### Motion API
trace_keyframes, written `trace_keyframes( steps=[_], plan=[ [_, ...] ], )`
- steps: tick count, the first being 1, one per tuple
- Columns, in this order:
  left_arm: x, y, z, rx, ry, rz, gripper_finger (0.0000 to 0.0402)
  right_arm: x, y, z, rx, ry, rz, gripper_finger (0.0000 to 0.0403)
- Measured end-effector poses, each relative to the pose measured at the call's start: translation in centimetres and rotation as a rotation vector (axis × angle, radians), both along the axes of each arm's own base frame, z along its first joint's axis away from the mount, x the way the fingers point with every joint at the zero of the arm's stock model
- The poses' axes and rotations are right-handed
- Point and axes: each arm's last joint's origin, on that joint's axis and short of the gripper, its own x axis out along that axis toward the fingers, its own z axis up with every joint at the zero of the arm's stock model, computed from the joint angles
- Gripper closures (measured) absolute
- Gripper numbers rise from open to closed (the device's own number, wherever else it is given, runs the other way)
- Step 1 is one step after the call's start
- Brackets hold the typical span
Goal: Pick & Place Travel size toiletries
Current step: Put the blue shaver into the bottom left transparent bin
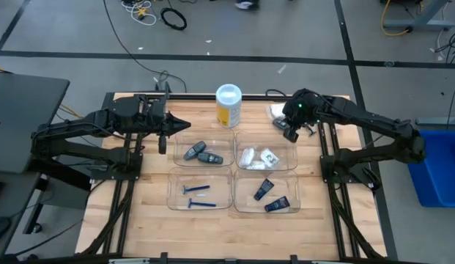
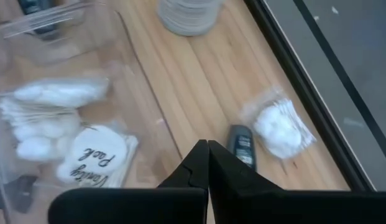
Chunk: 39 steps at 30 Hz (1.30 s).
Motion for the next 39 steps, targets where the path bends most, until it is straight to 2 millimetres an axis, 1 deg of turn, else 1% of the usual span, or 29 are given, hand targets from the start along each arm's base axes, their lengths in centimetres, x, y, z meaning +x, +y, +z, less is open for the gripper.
trace_keyframes(
  steps=[10,14,25,31,39],
  plan=[
    [0.0,0.0,-0.1,-0.016,0.007,0.018,0.0397,-1.0,-1.8,0.0,-0.003,0.005,-0.092,0.0400],
    [0.0,0.1,-0.1,-0.011,0.004,0.045,0.0397,-1.5,-2.6,-0.1,0.014,0.002,-0.159,0.0400],
    [-0.1,0.3,0.0,-0.010,0.000,0.113,0.0398,-2.4,-5.3,-1.8,0.089,0.105,-0.301,0.0400],
    [-0.1,0.4,0.0,-0.035,-0.005,0.135,0.0400,-2.8,-5.9,-2.2,0.102,0.135,-0.318,0.0400],
    [-0.1,0.5,0.0,-0.048,-0.011,0.180,0.0400,-3.2,-6.1,-2.2,0.116,0.153,-0.335,0.0400]
  ],
)
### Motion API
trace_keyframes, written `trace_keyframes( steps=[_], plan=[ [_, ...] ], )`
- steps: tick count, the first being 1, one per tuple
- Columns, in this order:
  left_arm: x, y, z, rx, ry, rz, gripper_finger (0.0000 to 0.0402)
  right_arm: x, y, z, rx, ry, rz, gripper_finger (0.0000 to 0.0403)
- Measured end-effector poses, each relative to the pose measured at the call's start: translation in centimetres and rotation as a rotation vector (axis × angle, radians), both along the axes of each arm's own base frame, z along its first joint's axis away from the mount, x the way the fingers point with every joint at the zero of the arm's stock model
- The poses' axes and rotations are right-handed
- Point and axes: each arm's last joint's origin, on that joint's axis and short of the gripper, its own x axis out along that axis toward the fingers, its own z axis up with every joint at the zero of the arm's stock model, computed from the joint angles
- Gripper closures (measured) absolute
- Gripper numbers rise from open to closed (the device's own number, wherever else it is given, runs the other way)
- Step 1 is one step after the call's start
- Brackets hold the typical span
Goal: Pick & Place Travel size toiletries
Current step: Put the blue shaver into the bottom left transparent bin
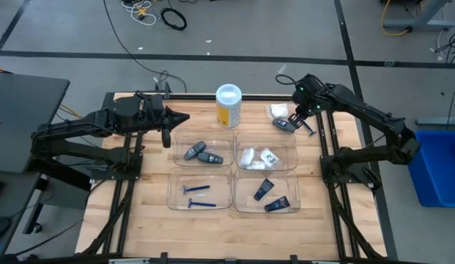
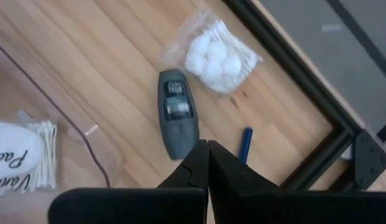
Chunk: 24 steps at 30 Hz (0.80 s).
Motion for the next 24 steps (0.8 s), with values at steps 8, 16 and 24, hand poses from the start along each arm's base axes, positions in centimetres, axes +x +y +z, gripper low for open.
trace_keyframes(
  steps=[8,16,24],
  plan=[
    [0.0,0.0,0.1,-0.004,-0.011,-0.005,0.0401,-1.3,0.1,-2.7,0.092,0.062,-0.100,0.0400],
    [0.1,-0.3,0.1,-0.029,-0.017,-0.093,0.0400,-2.2,0.7,-6.5,0.134,0.140,-0.124,0.0400],
    [0.3,-0.3,0.0,-0.017,-0.007,-0.120,0.0400,-2.4,0.1,-6.4,0.061,0.160,-0.179,0.0400]
  ],
)
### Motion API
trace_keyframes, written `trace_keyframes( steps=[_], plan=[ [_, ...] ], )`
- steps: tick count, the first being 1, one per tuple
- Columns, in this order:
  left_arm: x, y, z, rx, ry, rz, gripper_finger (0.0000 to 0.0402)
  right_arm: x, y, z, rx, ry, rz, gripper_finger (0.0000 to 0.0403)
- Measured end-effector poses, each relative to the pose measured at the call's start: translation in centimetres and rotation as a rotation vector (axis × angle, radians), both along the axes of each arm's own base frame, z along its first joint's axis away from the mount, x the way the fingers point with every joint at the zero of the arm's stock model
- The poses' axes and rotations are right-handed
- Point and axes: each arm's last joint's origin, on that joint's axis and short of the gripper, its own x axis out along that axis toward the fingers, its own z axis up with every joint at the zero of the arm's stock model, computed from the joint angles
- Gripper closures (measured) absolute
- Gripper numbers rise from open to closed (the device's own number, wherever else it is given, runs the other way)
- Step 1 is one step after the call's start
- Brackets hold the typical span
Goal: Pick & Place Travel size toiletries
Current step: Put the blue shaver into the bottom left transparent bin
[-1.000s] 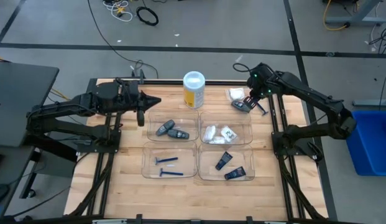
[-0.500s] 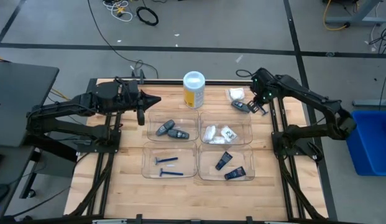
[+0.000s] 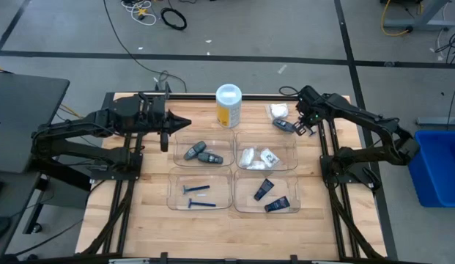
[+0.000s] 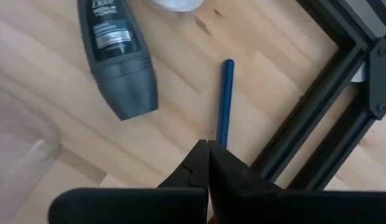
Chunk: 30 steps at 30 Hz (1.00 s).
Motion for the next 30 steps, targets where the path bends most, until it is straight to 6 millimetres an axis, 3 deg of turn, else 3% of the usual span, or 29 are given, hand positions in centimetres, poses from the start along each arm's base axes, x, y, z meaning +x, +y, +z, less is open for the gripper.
trace_keyframes(
  steps=[24,30],
  plan=[
    [0.0,-0.1,0.0,0.029,0.008,-0.047,0.0399,-0.7,-0.7,-0.8,-0.051,0.006,-0.067,0.0400],
    [0.0,-0.1,0.0,0.029,0.008,-0.047,0.0398,-0.4,-0.8,0.3,-0.007,-0.042,-0.141,0.0401]
  ],
)
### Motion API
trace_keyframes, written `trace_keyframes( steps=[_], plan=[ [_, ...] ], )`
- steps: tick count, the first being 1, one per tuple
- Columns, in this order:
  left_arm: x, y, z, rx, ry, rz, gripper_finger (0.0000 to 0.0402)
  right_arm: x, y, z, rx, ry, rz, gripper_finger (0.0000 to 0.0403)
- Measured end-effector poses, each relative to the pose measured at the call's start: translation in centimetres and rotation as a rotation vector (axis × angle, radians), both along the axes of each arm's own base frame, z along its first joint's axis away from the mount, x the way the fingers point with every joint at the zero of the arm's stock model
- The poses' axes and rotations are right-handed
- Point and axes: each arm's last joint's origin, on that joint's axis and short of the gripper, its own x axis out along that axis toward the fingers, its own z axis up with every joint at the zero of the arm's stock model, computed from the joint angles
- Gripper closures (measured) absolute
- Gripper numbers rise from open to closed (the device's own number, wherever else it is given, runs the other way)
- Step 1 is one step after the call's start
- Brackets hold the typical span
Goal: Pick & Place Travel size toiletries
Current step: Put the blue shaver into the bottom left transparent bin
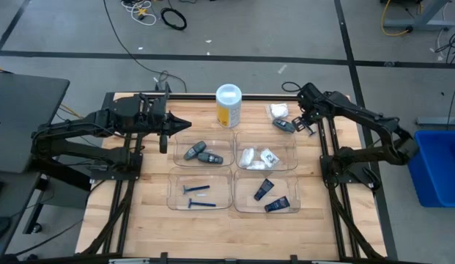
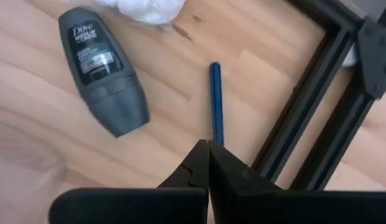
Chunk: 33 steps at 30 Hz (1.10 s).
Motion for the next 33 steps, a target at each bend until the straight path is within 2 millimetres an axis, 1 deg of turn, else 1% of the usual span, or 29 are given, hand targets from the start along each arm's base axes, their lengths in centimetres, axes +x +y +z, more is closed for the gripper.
trace_keyframes(
  steps=[6,10,18,24,28,33],
  plan=[
    [0.0,0.0,0.0,-0.005,-0.001,0.001,0.0398,0.8,-0.6,0.6,0.063,-0.026,0.004,0.0402],
    [0.0,0.0,0.0,-0.011,-0.002,0.002,0.0399,1.8,-1.7,1.0,0.091,-0.002,0.010,0.0402],
    [0.0,0.0,0.0,-0.009,-0.002,0.002,0.0399,4.2,-4.6,1.3,0.118,0.022,0.012,0.0402],
    [0.0,0.0,0.0,-0.005,-0.001,-0.002,0.0398,5.5,-7.1,0.8,0.151,0.054,0.023,0.0402],
    [0.0,-0.1,0.0,-0.009,-0.001,-0.024,0.0399,5.5,-8.4,0.1,0.187,0.086,0.028,0.0402],
    [0.0,-0.1,0.0,-0.012,-0.001,-0.024,0.0397,4.3,-9.5,-1.2,0.265,0.145,0.016,0.0402]
  ],
)
